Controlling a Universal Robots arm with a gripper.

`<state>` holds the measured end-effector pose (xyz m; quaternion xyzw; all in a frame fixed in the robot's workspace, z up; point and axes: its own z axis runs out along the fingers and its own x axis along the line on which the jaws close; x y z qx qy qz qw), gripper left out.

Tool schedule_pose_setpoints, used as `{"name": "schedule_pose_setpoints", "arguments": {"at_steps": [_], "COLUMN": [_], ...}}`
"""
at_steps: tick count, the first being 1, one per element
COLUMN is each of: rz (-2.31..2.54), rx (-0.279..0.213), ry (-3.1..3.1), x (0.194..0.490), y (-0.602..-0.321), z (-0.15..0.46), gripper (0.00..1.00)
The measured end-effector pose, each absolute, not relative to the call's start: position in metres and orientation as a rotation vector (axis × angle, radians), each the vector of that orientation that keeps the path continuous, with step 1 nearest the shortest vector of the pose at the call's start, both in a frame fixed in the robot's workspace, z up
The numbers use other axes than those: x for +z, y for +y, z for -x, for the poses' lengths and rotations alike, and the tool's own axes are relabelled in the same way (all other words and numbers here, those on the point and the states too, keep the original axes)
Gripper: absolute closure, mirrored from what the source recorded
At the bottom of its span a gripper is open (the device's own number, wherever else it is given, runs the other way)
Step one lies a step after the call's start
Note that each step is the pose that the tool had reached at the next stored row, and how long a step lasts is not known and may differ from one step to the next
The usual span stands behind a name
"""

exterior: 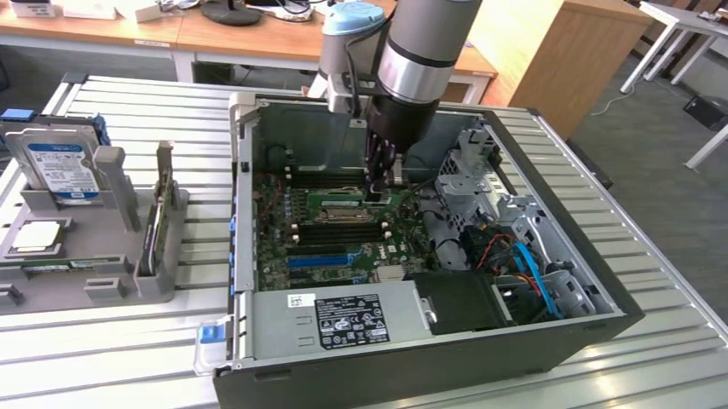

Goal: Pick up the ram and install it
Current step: 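Insert the ram into the slot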

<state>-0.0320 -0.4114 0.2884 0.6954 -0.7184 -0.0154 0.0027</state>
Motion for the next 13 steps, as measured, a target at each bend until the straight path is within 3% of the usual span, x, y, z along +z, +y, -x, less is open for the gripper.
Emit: {"name": "schedule_pose_setpoints", "arguments": {"at_steps": [13], "rz": [-2.181], "rx": [-0.048], "ry": [-2.253], "x": [0.2838], "y": [-0.4144], "z": [0.0326], "gripper": [0.88]}}
